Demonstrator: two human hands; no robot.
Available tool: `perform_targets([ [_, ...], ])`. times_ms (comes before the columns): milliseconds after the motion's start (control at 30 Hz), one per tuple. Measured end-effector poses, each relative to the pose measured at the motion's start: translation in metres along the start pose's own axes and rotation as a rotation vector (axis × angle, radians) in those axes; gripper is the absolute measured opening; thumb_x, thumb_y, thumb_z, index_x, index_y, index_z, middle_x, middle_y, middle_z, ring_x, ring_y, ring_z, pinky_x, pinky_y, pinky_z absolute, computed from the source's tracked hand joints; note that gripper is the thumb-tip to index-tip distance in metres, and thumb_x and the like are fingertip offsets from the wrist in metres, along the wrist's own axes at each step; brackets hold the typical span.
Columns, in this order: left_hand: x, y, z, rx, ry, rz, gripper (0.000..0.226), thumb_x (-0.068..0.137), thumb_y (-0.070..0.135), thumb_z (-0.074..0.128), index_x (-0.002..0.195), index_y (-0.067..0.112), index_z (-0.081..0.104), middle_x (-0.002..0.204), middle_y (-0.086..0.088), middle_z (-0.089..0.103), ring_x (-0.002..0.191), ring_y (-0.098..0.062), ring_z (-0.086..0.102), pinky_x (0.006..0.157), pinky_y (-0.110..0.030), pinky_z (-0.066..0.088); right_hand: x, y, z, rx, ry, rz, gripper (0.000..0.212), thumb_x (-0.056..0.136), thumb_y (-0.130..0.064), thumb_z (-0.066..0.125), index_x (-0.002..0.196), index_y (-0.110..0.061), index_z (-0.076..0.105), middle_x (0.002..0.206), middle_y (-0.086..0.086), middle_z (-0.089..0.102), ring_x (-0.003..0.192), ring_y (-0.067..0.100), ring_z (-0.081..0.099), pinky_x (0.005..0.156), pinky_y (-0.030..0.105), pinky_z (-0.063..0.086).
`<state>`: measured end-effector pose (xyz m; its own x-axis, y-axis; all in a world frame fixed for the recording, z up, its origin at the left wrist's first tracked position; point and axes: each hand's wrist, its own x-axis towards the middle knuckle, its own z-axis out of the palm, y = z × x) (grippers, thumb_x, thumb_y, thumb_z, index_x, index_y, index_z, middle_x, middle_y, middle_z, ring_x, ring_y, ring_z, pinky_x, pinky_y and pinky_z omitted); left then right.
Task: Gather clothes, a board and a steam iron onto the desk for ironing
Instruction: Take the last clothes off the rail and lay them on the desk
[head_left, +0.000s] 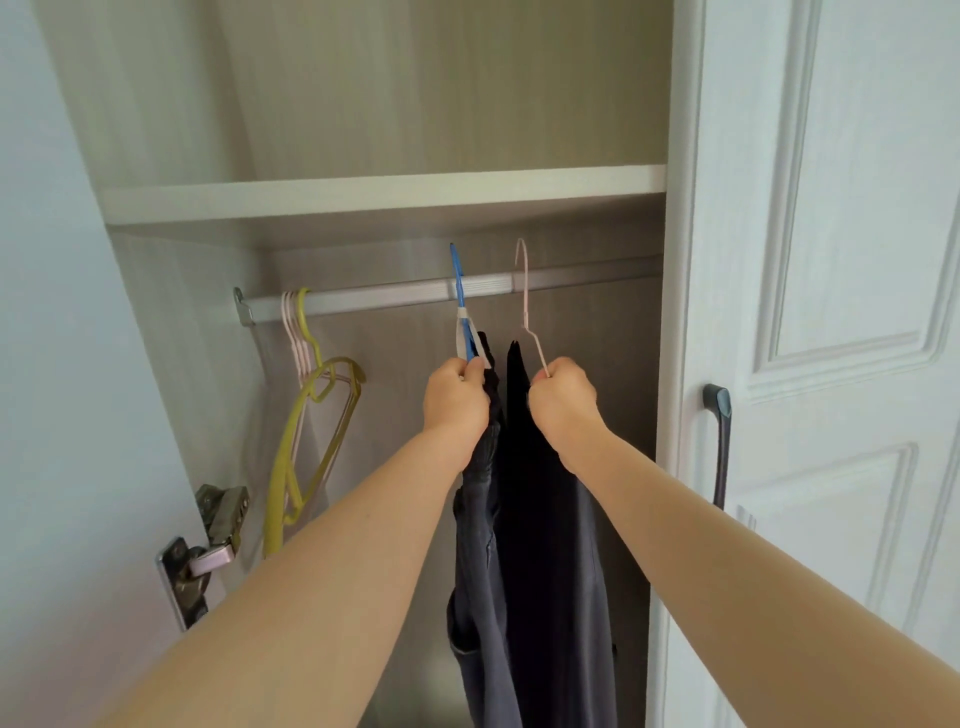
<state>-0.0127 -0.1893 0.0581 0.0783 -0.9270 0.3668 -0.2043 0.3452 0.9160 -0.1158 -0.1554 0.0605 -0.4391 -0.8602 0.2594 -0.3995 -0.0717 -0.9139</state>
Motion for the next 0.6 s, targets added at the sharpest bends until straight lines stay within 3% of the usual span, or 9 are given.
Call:
perform_targets([
  [200, -0.03, 0.01, -0.02, -0.006, 0.033, -0.004, 0.026, 0.1, 0.026, 0.04, 0.088, 0.007, 0.053, 0.068, -0.007, 0.043, 0.054, -0.014, 0.035, 0.051, -0.029, 0.03, -0.04, -0.002, -0.003, -0.023, 0.002, -0.027, 0.015, 0.093, -0.006, 0.041, 0.1, -0.01, 0.053, 0.089, 0.005, 0.056, 0.081, 0.023, 0.058, 0.076, 0.042, 0.056],
  [400, -0.078, 0.023, -0.037, -0.138, 0.16, -0.199, 0.035, 0.1, 0.032, 0.038, 0.073, 0.013, 0.05, 0.057, -0.002, 0.049, 0.041, -0.009, 0.038, 0.035, -0.016, 0.032, -0.093, 0.006, -0.012, -0.019, -0.019, -0.05, 0.014, 0.092, -0.005, 0.045, 0.096, -0.011, 0.056, 0.082, 0.0, 0.055, 0.072, 0.016, 0.055, 0.059, 0.027, 0.05],
  [500, -0.108, 0.037, -0.047, -0.186, 0.183, -0.248, 0.035, 0.099, 0.031, 0.039, 0.072, 0.011, 0.051, 0.055, -0.001, 0.05, 0.043, -0.011, 0.041, 0.043, -0.023, 0.034, -0.121, 0.0, -0.022, -0.001, -0.027, -0.037, 0.016, 0.09, -0.003, 0.046, 0.094, -0.012, 0.058, 0.081, -0.001, 0.056, 0.069, 0.014, 0.054, 0.051, 0.021, 0.04],
  [600, -0.14, 0.05, -0.054, -0.228, 0.175, -0.254, 0.034, 0.1, 0.03, 0.037, 0.077, 0.01, 0.052, 0.054, 0.0, 0.049, 0.046, -0.012, 0.041, 0.045, -0.023, 0.033, -0.152, -0.013, -0.039, 0.009, -0.029, -0.028, 0.017, 0.089, -0.005, 0.045, 0.093, -0.01, 0.06, 0.083, 0.002, 0.058, 0.067, 0.014, 0.055, 0.051, 0.023, 0.042],
])
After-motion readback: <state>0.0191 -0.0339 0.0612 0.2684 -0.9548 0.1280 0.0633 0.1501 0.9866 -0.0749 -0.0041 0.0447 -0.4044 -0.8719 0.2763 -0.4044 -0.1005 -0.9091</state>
